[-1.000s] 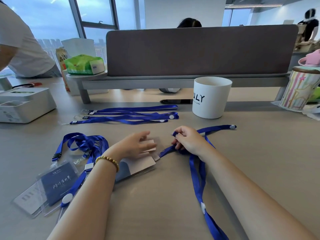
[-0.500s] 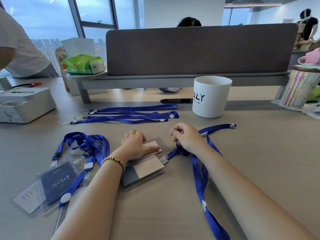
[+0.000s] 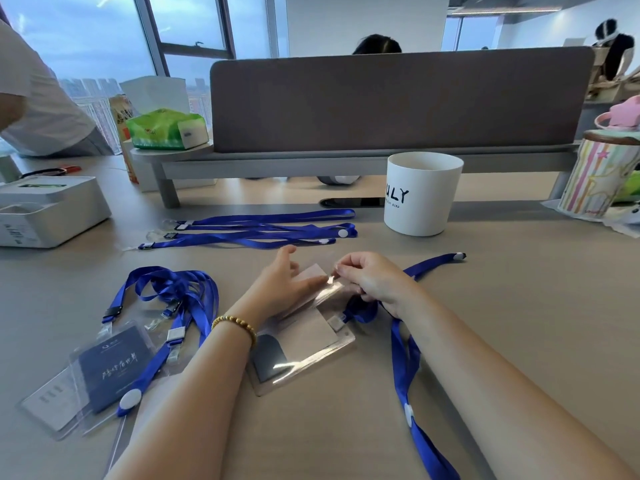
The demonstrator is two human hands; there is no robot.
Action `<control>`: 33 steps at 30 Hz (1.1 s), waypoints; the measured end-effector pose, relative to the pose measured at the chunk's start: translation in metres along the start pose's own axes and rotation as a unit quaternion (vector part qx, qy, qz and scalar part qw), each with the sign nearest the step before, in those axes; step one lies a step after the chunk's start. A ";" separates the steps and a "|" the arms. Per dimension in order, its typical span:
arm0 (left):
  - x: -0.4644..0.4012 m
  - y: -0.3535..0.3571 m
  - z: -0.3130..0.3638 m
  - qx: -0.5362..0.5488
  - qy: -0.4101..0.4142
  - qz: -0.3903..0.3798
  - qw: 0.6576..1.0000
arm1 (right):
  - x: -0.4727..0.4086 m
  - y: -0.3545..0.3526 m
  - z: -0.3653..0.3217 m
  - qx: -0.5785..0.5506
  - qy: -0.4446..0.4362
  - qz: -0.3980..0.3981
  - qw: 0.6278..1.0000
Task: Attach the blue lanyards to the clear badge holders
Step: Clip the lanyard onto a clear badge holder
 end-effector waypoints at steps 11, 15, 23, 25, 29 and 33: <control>0.008 -0.042 0.012 -0.025 0.064 0.155 0.986 | 0.004 -0.031 -0.006 -0.002 -0.016 0.003 1.000; 0.011 -0.038 0.020 -0.054 0.092 0.146 0.983 | 0.005 -0.023 -0.001 0.081 0.012 -0.035 0.996; 0.013 -0.036 0.025 -0.026 0.101 0.109 0.989 | 0.009 -0.014 0.001 0.097 0.030 -0.100 0.990; 0.014 -0.035 0.030 -0.023 0.108 0.100 0.989 | 0.009 -0.013 0.001 0.105 0.037 -0.101 0.989; 0.015 -0.032 0.031 -0.025 0.115 0.089 0.989 | 0.010 -0.012 0.002 0.105 0.037 -0.111 0.988; 0.014 -0.029 0.032 -0.035 0.118 0.081 0.989 | 0.011 -0.008 -0.001 0.104 0.022 -0.128 0.986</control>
Point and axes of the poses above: each hand's wrist, its own x-axis away from the middle knuckle, its own y-axis out of the palm, z = x × y, the point moved 8 cm from there along -x, towards the middle knuckle, and after that the axes turned 12 degrees about -x, right-handed, at the moved point
